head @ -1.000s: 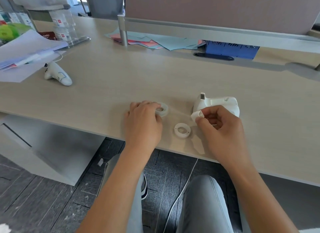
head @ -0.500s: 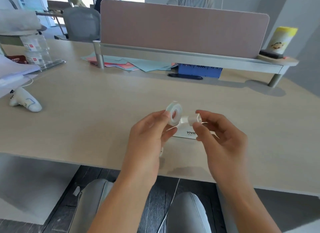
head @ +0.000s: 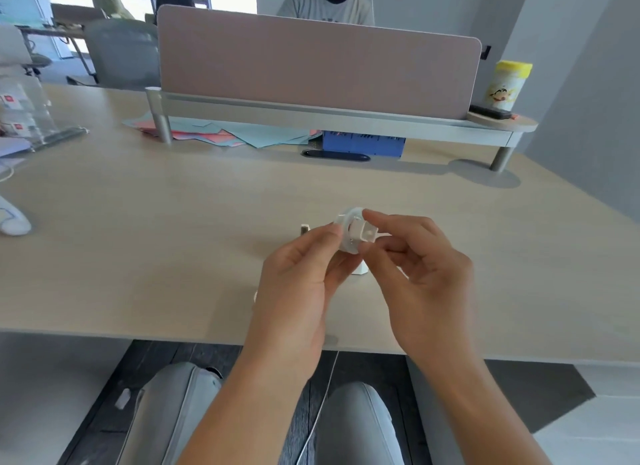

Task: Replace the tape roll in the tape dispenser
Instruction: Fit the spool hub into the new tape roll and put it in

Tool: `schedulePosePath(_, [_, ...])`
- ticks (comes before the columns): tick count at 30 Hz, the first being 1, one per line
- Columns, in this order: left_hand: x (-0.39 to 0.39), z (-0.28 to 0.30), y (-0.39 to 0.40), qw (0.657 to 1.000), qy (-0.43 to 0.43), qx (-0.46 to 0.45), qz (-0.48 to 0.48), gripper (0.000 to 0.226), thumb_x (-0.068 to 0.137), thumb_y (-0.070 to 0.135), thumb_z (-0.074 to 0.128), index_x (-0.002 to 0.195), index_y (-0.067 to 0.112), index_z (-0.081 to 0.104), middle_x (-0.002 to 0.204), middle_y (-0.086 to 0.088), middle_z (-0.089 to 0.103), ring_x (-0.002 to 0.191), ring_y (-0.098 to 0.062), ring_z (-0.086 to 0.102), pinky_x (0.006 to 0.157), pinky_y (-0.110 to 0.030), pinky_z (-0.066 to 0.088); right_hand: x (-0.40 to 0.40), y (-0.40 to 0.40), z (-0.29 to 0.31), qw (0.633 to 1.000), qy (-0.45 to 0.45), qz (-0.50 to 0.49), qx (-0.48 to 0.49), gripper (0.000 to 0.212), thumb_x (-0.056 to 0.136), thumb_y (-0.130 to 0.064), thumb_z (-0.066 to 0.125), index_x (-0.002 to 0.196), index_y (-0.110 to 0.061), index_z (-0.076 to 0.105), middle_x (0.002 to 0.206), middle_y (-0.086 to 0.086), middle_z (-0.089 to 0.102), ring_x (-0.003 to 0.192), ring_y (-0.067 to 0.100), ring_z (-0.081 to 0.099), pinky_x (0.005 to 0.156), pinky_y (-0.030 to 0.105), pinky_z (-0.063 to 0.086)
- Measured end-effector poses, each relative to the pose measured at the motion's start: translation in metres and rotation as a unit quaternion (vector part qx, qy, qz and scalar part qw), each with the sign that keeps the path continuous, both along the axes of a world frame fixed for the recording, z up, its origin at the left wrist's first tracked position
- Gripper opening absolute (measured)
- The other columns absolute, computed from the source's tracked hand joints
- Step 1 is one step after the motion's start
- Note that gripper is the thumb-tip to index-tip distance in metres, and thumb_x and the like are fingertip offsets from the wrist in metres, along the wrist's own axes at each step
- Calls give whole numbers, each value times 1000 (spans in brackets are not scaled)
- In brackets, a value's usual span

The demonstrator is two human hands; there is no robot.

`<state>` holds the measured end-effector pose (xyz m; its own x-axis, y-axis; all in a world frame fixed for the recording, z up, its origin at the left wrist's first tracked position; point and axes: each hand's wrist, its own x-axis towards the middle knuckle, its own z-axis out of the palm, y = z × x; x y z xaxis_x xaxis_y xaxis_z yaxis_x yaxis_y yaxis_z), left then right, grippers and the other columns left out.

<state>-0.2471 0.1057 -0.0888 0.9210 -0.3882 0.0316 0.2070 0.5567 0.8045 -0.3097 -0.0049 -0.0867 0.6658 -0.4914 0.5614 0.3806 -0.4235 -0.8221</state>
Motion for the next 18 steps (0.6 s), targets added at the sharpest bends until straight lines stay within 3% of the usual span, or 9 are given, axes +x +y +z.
schedulePosePath(6, [-3, -6, -3, 999, -41, 5, 12, 23, 102, 8, 59, 98, 2, 81, 95, -12, 81, 97, -20, 75, 97, -34, 60, -5, -1, 4, 997, 14, 39, 69, 27, 88, -5, 81, 107, -24, 81, 107, 8, 78, 84, 16, 77, 79, 20, 58])
schedulePosePath(11, [-7, -10, -7, 998, -51, 24, 10, 23, 102, 10, 60, 104, -1, 80, 106, -18, 82, 107, -26, 77, 103, -38, 58, -4, -6, 3, 993, 32, 6, 115, 28, 86, -7, 84, 111, -18, 77, 95, 0, 82, 84, 16, 79, 76, 21, 60])
schedulePosePath(14, [-7, -13, -7, 998, -48, 33, 19, 22, 101, 11, 62, 107, 0, 80, 109, -18, 82, 113, -31, 75, 104, -40, 58, -4, -10, -2, 994, 37, 3, 99, 19, 86, -4, 82, 101, -16, 80, 93, -3, 84, 87, 17, 80, 80, 23, 61])
schedulePosePath(18, [-5, -15, -5, 996, -65, 53, 40, 20, 100, 10, 63, 106, 3, 81, 104, -13, 84, 103, -24, 78, 99, -36, 60, -5, -11, -6, 999, 22, 9, 33, 24, 89, 2, 78, 105, -16, 81, 98, -1, 83, 89, 14, 79, 82, 19, 59])
